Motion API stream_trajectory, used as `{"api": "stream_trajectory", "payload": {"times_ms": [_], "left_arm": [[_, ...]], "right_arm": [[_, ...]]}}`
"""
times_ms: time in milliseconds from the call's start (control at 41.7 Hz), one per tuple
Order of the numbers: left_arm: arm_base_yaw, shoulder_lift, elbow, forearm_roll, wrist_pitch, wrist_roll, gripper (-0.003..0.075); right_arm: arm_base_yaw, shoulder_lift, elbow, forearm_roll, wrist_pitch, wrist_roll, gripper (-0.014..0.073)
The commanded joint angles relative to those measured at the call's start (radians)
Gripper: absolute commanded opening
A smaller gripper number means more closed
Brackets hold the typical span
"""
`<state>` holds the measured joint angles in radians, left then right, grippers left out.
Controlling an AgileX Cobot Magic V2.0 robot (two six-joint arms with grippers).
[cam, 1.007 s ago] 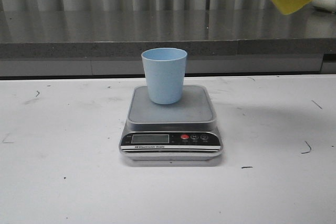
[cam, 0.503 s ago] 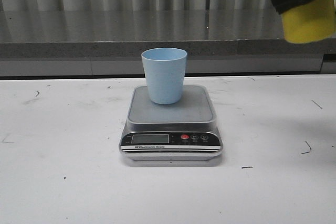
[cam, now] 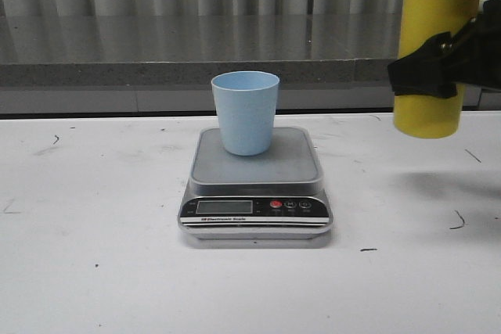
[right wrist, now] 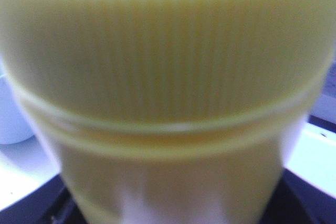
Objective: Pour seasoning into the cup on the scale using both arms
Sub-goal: 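Lower the bottle onto the table beside the scale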
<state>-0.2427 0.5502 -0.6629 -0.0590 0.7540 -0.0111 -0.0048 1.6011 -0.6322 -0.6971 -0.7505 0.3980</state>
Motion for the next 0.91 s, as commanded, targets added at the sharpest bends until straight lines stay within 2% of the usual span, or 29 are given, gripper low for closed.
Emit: {"api": "stream_trajectory", "payload": {"times_ms": [0, 168, 240, 551, 647, 791, 887], "left_arm": [[-0.001, -0.001, -0.027, -0.009, -0.077, 0.002, 0.0333], [-0.001, -0.001, -0.027, -0.009, -0.077, 0.002, 0.0333], [-0.001, -0.001, -0.027, -0.009, -0.077, 0.002, 0.0333], [-0.001, -0.001, -0.027, -0.009, -0.077, 0.002, 0.0333], [-0.001, -0.001, -0.027, -0.009, -0.077, 0.002, 0.0333], [-0.001, -0.001, -0.027, -0.009, -0.077, 0.002, 0.0333], [-0.001, -0.001, -0.027, -0.009, -0.077, 0.002, 0.0333]], "right_arm": [[-0.005, 0.034, -0.025, 0.096, -0.233, -0.063, 0.036], [-0.005, 0.166, -0.025, 0.188, -0.451, -0.132, 0.036], [-0.005, 0.215, -0.025, 0.222, -0.503, -0.167, 0.036], [-0.004, 0.314, -0.025, 0.261, -0.506, -0.275, 0.0371], [-0.004, 0.314, -0.025, 0.261, -0.506, -0.275, 0.0456], [-0.004, 0.314, -0.025, 0.261, -0.508, -0.275, 0.0664], [-0.004, 0.309, -0.018, 0.261, -0.514, -0.274, 0.0646]]}}
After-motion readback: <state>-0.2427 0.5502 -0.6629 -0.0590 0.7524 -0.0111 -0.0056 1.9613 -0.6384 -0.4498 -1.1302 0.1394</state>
